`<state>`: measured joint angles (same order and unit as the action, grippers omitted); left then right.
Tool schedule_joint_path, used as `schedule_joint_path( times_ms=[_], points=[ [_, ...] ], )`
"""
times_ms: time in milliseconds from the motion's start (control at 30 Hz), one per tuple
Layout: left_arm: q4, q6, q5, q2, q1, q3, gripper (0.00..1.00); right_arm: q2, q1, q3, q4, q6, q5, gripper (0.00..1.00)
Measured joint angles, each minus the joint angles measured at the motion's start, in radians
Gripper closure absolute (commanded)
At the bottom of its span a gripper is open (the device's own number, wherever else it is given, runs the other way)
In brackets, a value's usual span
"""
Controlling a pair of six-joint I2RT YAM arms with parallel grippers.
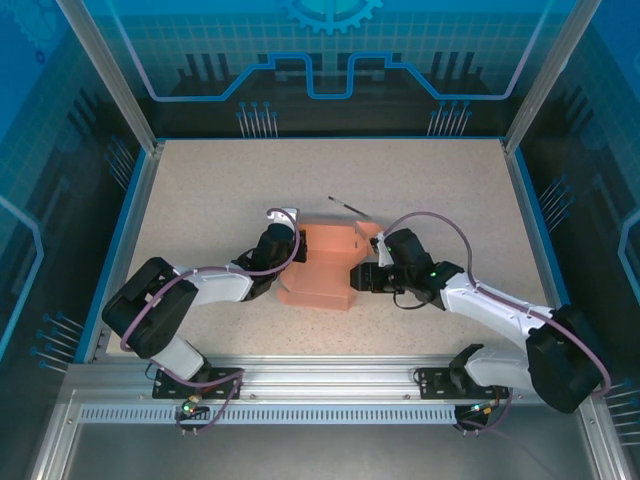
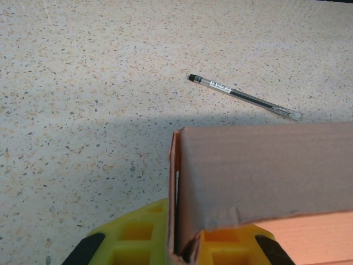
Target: Fold the paper box
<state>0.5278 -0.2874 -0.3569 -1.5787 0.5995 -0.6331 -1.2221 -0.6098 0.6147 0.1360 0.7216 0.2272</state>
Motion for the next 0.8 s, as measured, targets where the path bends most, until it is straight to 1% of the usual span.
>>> schedule_joint_path(
  times_ms=[233, 400, 600, 800],
  points=[
    [0.0, -0.002, -0.006, 0.004, 0.0, 0.0, 1.0, -0.012, 0.004, -0.095, -0.166, 0.149, 0.035, 0.76],
    [0.0, -0.002, -0.011, 0.012, 0.0, 0.0, 1.0, -0.012, 0.01, -0.136, -0.282, 0.237, 0.035, 0.85],
    [0.0, -0.003, -0.032, 0.017, 0.0, 0.0, 1.0, 0.001, 0.016, -0.183, -0.377, 0.314, 0.02, 0.92],
    [0.02, -0.014, -0.032, 0.018, 0.0, -0.001, 1.0, 0.055, 0.018, -0.235, -0.459, 0.365, 0.012, 0.95]
  ],
)
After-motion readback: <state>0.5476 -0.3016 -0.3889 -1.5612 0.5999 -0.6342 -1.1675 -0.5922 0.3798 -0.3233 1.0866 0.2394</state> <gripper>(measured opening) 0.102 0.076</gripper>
